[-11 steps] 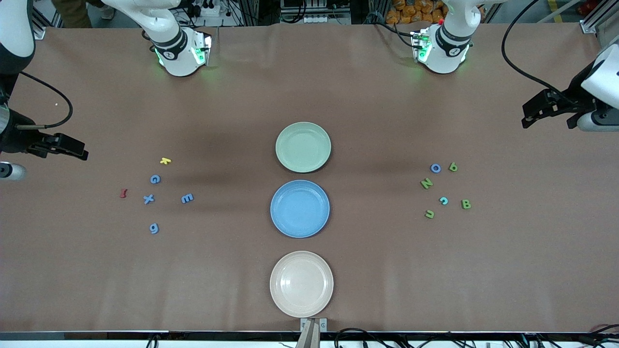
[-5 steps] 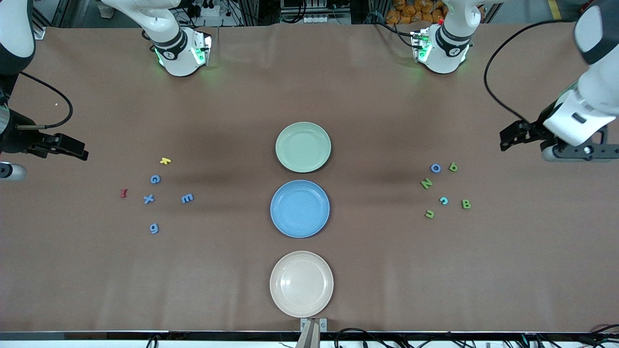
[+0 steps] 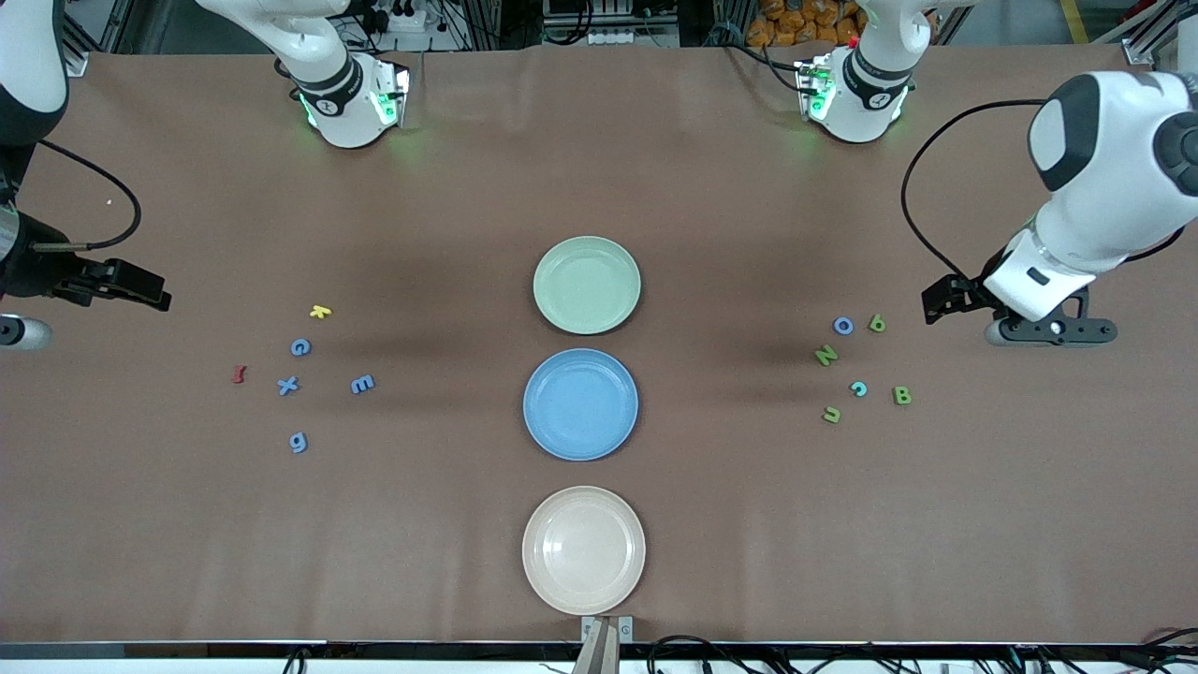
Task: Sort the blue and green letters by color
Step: 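Move the left gripper from rest toward the green letters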
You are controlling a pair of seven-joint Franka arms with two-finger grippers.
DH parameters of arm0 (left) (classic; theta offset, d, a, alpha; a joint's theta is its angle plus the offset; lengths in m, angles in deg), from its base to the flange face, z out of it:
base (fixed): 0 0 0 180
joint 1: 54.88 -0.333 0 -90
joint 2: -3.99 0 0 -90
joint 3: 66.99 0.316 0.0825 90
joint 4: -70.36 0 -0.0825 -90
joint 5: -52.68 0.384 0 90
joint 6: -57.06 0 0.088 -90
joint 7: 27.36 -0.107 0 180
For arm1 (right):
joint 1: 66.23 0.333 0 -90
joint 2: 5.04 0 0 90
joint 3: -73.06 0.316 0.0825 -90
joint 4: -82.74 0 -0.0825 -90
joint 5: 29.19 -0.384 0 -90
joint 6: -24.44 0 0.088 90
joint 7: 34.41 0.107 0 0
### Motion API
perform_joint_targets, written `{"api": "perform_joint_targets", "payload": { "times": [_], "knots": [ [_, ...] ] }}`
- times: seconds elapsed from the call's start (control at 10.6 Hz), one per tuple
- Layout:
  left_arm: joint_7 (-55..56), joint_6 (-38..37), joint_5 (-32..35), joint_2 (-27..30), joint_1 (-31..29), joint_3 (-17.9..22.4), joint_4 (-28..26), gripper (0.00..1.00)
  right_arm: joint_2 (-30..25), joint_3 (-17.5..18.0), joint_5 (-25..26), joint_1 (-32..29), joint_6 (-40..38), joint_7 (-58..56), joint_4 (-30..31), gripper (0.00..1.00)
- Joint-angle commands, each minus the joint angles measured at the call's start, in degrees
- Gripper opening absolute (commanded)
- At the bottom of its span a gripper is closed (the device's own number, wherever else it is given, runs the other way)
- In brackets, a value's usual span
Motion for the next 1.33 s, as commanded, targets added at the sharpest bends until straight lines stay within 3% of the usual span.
{"api": "perform_joint_targets", "payload": {
  "times": [0.0, 0.47, 1.04, 1.23],
  "knots": [
    [0.80, 2.63, -0.68, -0.96, 0.49, -0.48, -2.30, 1.00, -0.07, 0.14, 0.58, -0.10, -0.09, 0.86, -0.06, 1.00],
    [3.26, 7.38, -0.34, -7.19, 0.84, -6.62, -1.52, 1.00, -0.07, 0.14, 0.58, -0.02, -0.09, 0.86, 0.03, 1.00],
    [3.36, 14.14, 0.11, -14.93, 2.95, -7.16, -2.13, 1.00, -0.07, 0.14, -0.03, 0.16, 0.26, 0.16, -0.59, 1.00],
    [3.36, 14.85, 0.11, -16.69, 2.78, -7.07, -2.04, 1.00, 2.21, 0.23, 0.32, 0.51, 1.92, 0.07, -0.50, 1.00]
  ]
}}
